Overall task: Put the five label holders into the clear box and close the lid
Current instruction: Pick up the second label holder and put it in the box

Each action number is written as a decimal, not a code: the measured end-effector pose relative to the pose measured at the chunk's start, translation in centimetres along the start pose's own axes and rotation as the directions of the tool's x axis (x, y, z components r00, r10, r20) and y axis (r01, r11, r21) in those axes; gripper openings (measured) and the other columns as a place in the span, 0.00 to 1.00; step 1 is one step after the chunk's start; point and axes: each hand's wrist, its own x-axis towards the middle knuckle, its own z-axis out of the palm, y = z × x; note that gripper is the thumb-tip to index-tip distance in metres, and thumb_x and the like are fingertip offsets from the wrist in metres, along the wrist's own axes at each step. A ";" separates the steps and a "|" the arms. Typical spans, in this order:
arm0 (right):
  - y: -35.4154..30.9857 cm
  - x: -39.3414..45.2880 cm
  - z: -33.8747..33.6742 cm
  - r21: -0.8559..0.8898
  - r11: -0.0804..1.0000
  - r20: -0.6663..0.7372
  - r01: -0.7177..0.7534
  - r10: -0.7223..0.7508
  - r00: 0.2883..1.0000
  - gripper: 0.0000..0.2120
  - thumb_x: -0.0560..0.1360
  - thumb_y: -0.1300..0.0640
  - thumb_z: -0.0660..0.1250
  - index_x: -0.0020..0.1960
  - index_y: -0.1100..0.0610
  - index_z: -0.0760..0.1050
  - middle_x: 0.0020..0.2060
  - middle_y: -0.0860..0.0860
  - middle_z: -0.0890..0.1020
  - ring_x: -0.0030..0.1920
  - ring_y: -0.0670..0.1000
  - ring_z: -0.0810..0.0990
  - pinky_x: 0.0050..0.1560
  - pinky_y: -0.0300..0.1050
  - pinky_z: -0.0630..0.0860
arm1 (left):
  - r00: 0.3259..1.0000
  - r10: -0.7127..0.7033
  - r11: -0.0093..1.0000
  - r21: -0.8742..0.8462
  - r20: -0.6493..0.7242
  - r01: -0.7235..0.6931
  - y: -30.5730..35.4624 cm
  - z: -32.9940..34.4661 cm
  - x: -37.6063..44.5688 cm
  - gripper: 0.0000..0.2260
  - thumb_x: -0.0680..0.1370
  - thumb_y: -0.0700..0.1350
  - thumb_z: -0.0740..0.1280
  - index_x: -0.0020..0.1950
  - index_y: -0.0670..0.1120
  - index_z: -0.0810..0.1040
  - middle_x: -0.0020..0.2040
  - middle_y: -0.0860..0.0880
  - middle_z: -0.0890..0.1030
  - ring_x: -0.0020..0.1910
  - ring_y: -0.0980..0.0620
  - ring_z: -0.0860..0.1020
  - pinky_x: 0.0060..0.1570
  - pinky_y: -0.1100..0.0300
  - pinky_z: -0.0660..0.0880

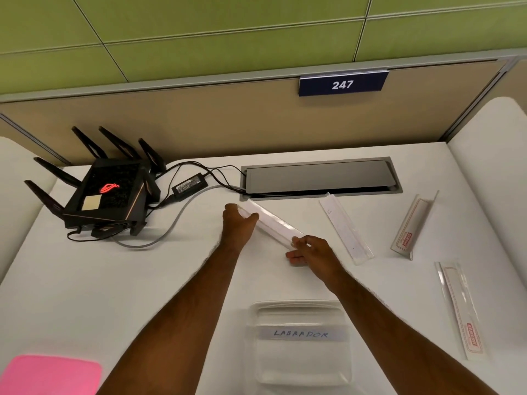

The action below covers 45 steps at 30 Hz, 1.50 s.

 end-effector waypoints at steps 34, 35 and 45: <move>-1.4 -11.8 -3.7 -0.054 0.968 0.098 0.246 -0.240 0.966 0.28 0.73 0.63 0.76 0.70 0.60 0.70 0.54 0.59 0.85 0.54 0.60 0.85 0.59 0.58 0.81 | 0.949 0.300 0.916 -0.308 0.096 -0.259 -3.7 -8.9 -13.8 0.31 0.72 0.38 0.78 0.72 0.54 0.73 0.60 0.53 0.81 0.51 0.51 0.83 0.45 0.67 0.79; -1.4 -12.0 -3.8 -0.047 0.968 0.113 0.247 -0.240 0.964 0.31 0.70 0.58 0.79 0.69 0.58 0.71 0.55 0.58 0.85 0.54 0.58 0.85 0.59 0.57 0.81 | 0.948 0.304 0.912 -0.317 0.093 -0.261 -4.0 -9.0 -14.0 0.30 0.72 0.38 0.78 0.71 0.54 0.74 0.60 0.53 0.81 0.50 0.51 0.84 0.45 0.66 0.79; -0.7 -13.6 -4.9 -0.010 0.956 0.142 0.295 -0.290 0.946 0.39 0.68 0.39 0.77 0.71 0.56 0.71 0.58 0.54 0.85 0.56 0.57 0.85 0.56 0.52 0.82 | 0.932 0.311 0.928 -0.273 0.186 -0.255 -5.2 -9.5 -16.3 0.37 0.70 0.50 0.81 0.75 0.56 0.68 0.65 0.57 0.77 0.56 0.59 0.82 0.47 0.68 0.78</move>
